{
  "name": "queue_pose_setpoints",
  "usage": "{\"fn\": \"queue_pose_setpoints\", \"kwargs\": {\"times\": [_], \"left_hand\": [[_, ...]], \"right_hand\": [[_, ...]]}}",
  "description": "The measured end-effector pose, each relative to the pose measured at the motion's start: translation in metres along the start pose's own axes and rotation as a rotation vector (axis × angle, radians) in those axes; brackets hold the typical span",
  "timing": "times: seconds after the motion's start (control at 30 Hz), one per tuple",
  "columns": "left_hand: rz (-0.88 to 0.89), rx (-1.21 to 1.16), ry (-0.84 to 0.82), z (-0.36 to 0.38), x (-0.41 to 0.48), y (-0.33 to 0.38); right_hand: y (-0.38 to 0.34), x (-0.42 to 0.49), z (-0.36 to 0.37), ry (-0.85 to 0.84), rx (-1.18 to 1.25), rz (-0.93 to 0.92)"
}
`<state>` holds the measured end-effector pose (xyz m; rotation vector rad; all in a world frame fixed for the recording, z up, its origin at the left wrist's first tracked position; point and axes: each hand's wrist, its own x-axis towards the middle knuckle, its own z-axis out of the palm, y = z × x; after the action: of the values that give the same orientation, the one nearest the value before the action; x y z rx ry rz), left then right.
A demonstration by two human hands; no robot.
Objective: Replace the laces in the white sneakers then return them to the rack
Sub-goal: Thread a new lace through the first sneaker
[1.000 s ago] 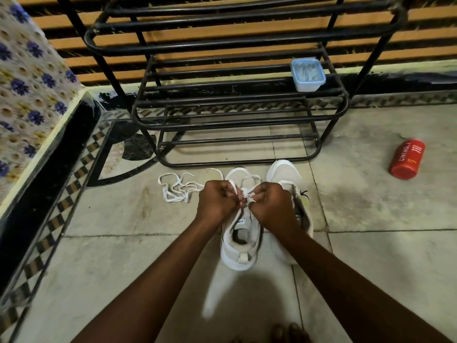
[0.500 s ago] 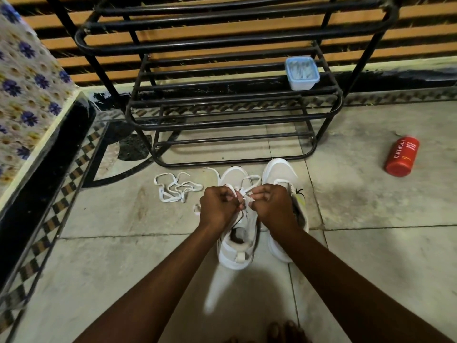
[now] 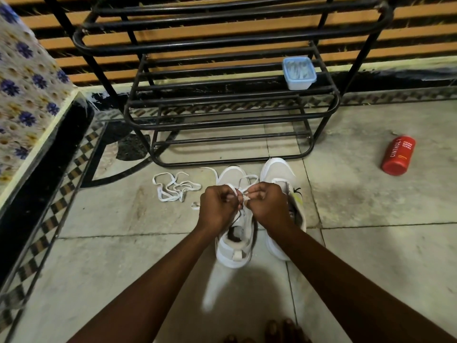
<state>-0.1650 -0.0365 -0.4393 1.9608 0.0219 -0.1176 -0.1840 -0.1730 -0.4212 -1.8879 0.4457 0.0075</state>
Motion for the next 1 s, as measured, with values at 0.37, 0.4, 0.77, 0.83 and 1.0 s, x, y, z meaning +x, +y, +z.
{"fn": "queue_pose_setpoints", "kwargs": {"times": [0.37, 0.4, 0.77, 0.83, 1.0], "left_hand": [[-0.02, 0.19, 0.115, 0.009, 0.004, 0.018], [-0.034, 0.173, 0.122, 0.009, 0.004, 0.018], [0.096, 0.268, 0.13, 0.001, -0.014, 0.002], [0.117, 0.369, 0.18, 0.002, -0.015, -0.002], [0.049, 0.408, 0.193, 0.004, -0.013, -0.001]], "right_hand": [[-0.002, 0.011, 0.003, 0.038, -0.197, -0.066], [-0.004, 0.011, 0.003, 0.042, -0.231, -0.072], [-0.016, 0.012, 0.002, -0.089, -0.659, -0.338], [-0.019, 0.009, -0.002, 0.014, -0.779, -0.483], [-0.031, 0.017, -0.026, 0.337, 0.007, -0.435]]}}
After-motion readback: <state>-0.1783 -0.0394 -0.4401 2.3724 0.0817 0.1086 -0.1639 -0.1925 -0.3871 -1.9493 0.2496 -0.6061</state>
